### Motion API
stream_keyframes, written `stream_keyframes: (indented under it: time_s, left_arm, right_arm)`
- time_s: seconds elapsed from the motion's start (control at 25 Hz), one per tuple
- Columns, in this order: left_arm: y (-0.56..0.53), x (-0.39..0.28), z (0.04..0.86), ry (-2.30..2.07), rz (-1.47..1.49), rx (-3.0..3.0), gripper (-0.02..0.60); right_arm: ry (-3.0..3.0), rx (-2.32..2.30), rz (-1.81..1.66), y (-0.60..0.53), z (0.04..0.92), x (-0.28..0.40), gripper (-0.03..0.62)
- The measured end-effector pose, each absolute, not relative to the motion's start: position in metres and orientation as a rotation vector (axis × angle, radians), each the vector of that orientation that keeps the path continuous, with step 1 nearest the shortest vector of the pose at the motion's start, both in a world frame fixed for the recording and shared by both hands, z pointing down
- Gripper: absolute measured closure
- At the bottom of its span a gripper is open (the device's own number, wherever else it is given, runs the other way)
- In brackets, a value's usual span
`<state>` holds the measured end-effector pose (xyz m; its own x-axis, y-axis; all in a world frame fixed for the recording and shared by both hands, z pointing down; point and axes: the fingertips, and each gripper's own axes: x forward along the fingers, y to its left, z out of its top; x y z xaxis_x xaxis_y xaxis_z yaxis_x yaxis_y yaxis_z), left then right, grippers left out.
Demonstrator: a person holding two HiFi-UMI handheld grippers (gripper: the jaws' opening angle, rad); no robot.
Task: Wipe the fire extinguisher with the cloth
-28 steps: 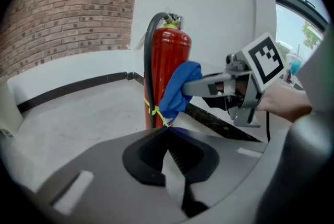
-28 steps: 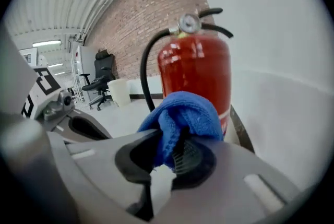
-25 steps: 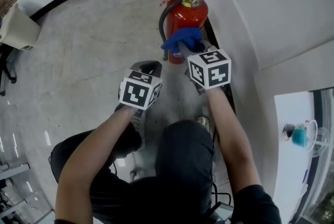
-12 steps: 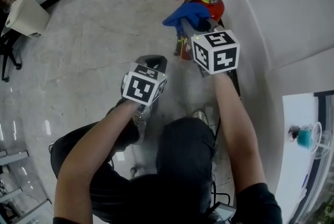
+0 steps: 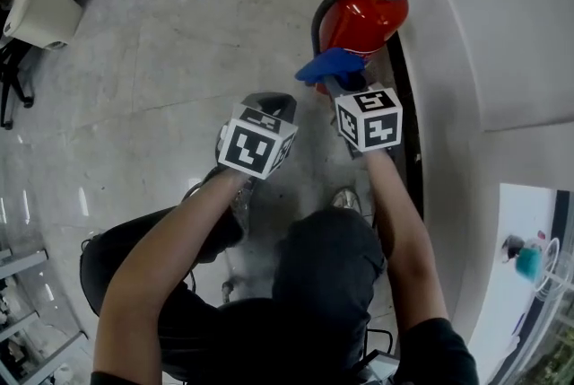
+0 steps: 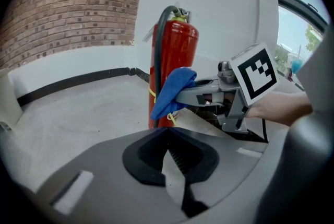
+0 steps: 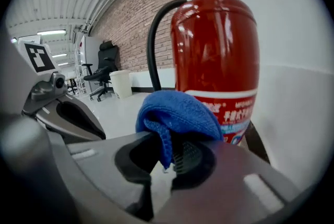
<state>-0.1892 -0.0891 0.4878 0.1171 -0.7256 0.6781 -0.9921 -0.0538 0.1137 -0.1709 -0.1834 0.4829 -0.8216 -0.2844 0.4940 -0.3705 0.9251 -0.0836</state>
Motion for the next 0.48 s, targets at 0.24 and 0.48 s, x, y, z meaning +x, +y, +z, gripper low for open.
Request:
stream_keyframes:
  time_s: [0.24, 0.48]
  left_arm:
    - [-0.099, -0.187, 0.523, -1.617, 0.624, 1.788, 0.575]
    - [-0.105, -0.19, 0.546, -1.591, 0.633, 1.755, 0.574]
  right_arm:
    - [-2.566, 0.454, 0.364, -0.187, 0.531, -0.155, 0.559]
    - [-2.529, 0.431, 0.453, -0.185, 0.569, -0.169, 0.559]
